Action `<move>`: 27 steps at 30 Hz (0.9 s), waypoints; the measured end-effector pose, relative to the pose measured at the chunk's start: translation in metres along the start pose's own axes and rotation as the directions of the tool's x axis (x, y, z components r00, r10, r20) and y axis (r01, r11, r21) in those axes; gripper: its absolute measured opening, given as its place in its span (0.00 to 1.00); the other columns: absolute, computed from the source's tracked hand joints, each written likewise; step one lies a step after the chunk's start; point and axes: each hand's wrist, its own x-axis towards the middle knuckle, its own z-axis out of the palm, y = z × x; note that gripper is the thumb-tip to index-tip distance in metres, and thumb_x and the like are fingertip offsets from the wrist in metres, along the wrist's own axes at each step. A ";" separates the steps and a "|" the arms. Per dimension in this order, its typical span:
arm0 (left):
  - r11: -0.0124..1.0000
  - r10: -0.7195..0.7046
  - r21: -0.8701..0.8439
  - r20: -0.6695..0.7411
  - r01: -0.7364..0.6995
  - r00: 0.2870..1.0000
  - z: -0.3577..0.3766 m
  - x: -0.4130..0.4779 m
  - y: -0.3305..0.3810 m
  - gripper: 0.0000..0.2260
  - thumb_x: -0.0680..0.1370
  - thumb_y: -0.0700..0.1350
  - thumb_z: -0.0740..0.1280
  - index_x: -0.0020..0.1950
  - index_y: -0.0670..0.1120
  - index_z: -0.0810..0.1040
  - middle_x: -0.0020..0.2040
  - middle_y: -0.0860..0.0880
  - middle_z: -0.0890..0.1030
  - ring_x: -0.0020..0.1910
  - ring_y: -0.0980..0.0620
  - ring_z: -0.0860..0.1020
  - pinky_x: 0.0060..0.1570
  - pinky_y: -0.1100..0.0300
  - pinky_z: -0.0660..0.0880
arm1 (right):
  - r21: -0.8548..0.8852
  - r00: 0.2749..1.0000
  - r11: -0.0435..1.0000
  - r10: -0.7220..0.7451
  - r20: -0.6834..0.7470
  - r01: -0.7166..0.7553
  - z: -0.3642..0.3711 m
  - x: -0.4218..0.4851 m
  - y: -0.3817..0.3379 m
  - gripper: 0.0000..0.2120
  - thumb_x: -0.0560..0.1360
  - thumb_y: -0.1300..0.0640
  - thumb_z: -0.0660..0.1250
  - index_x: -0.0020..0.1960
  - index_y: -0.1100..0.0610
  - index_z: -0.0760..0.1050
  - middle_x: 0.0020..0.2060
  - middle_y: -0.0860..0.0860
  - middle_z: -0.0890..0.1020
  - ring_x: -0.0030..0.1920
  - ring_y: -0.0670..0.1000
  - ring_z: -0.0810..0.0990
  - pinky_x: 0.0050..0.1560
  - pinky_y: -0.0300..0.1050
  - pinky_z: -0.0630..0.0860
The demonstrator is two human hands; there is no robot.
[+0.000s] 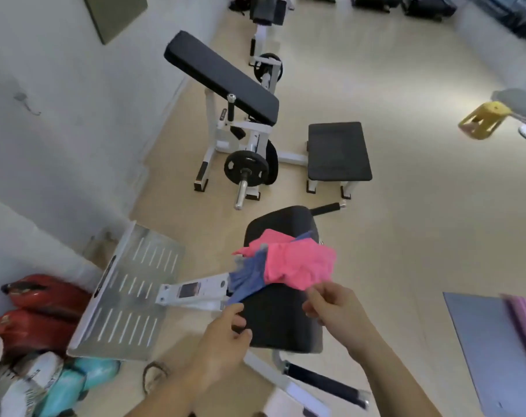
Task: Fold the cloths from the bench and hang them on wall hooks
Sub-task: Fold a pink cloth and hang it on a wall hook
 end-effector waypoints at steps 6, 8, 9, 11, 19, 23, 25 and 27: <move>0.999 0.040 0.009 0.052 -0.040 0.998 0.070 0.033 0.043 0.23 0.80 0.46 0.69 0.74 0.51 0.71 0.63 0.54 0.77 0.52 0.58 0.80 0.53 0.63 0.76 | 0.122 0.993 0.990 0.087 -0.075 -0.077 -0.048 0.005 0.029 0.11 0.81 0.57 0.64 0.47 0.63 0.80 0.40 0.59 0.87 0.36 0.48 0.83 0.41 0.44 0.77; 0.997 0.067 0.023 0.020 -0.067 0.998 0.069 0.060 0.056 0.17 0.80 0.45 0.69 0.69 0.51 0.75 0.60 0.53 0.79 0.53 0.57 0.80 0.56 0.62 0.73 | 0.166 0.994 0.983 0.088 -0.063 -0.076 -0.053 0.017 0.027 0.09 0.82 0.58 0.64 0.49 0.62 0.80 0.40 0.59 0.86 0.35 0.46 0.82 0.37 0.37 0.78; 0.996 0.075 0.048 -0.009 -0.074 0.997 0.066 0.077 0.059 0.13 0.80 0.45 0.68 0.64 0.51 0.78 0.56 0.53 0.81 0.51 0.56 0.80 0.54 0.62 0.72 | 0.188 0.995 0.979 0.090 -0.052 -0.079 -0.054 0.022 0.026 0.08 0.82 0.59 0.64 0.50 0.61 0.80 0.39 0.59 0.86 0.35 0.46 0.82 0.36 0.34 0.77; 0.993 0.055 0.109 -0.066 -0.047 0.996 0.056 0.116 0.062 0.04 0.80 0.46 0.68 0.54 0.52 0.79 0.49 0.51 0.83 0.48 0.51 0.81 0.46 0.63 0.72 | 0.220 0.994 0.970 0.108 -0.024 -0.100 -0.055 0.033 0.026 0.07 0.82 0.60 0.64 0.51 0.60 0.80 0.38 0.57 0.85 0.35 0.45 0.82 0.34 0.32 0.77; 0.988 -0.151 -0.055 -0.081 0.146 0.985 0.058 0.207 0.068 0.13 0.75 0.52 0.70 0.57 0.50 0.80 0.47 0.47 0.83 0.45 0.46 0.82 0.50 0.50 0.82 | 0.100 0.990 0.986 0.130 0.054 -0.135 -0.069 0.083 0.023 0.09 0.82 0.57 0.64 0.49 0.61 0.80 0.41 0.61 0.84 0.38 0.50 0.80 0.44 0.48 0.76; 0.980 -0.198 -0.052 -0.151 0.192 0.969 0.076 0.199 0.072 0.19 0.77 0.51 0.71 0.66 0.48 0.77 0.57 0.45 0.81 0.58 0.39 0.81 0.56 0.48 0.80 | 0.155 0.984 0.975 0.143 0.103 -0.158 -0.089 0.095 0.036 0.10 0.83 0.59 0.63 0.51 0.64 0.79 0.37 0.58 0.83 0.38 0.50 0.79 0.42 0.45 0.76; 0.975 -0.223 -0.044 -0.198 0.218 0.955 0.084 0.200 0.074 0.22 0.78 0.50 0.72 0.70 0.46 0.74 0.61 0.46 0.79 0.60 0.42 0.79 0.57 0.53 0.75 | 0.154 0.979 0.974 0.143 0.142 -0.165 -0.103 0.102 0.046 0.09 0.83 0.59 0.63 0.52 0.61 0.80 0.38 0.55 0.84 0.39 0.49 0.80 0.43 0.44 0.77; 0.972 -0.230 -0.104 -0.215 0.212 0.949 0.095 0.201 0.078 0.13 0.77 0.47 0.72 0.60 0.43 0.80 0.55 0.43 0.84 0.53 0.41 0.83 0.55 0.47 0.81 | 0.125 0.974 0.980 0.134 0.181 -0.158 -0.119 0.110 0.060 0.08 0.83 0.57 0.63 0.52 0.56 0.81 0.41 0.57 0.86 0.39 0.48 0.82 0.45 0.47 0.78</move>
